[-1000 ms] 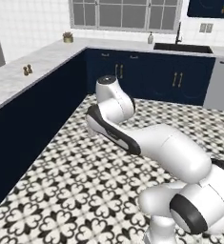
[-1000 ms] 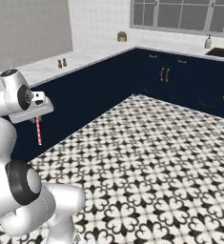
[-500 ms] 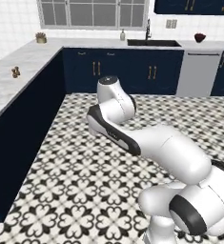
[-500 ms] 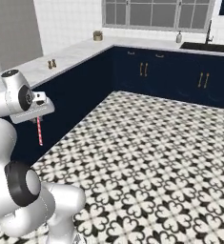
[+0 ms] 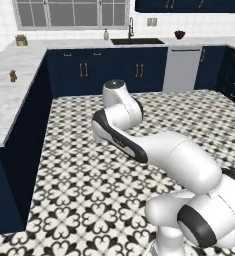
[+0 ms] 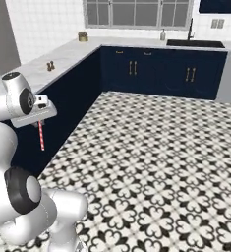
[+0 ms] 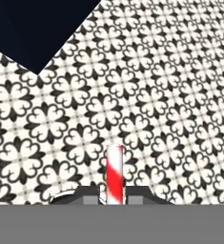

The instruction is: Take a straw from the drawer in front and place it inside the glass cup on the dining counter.

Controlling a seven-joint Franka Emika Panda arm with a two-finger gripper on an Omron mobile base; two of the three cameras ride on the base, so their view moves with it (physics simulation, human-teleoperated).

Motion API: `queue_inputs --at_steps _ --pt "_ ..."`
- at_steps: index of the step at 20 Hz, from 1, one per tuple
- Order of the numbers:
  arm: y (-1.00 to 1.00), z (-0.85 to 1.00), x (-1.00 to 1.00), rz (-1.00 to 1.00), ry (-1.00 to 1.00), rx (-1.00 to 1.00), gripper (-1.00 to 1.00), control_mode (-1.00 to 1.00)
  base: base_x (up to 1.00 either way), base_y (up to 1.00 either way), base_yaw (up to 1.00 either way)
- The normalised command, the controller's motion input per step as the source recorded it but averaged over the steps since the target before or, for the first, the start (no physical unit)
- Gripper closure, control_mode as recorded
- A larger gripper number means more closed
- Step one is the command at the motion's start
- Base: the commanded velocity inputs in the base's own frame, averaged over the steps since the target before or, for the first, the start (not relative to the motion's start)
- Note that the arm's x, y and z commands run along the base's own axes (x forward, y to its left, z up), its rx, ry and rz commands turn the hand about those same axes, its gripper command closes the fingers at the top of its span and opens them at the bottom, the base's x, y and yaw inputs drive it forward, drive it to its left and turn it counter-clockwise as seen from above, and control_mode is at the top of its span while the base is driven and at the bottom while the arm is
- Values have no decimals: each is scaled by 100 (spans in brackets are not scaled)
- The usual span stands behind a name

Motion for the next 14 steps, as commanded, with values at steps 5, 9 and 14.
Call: queue_inputs --at_steps 5,9,14 --pt "0 0 0 0 0 0 100 100 -28 100 -29" --pt "0 0 0 0 0 0 100 100 -19 100 -29" --pt "0 0 0 0 0 0 100 100 -15 100 -29"
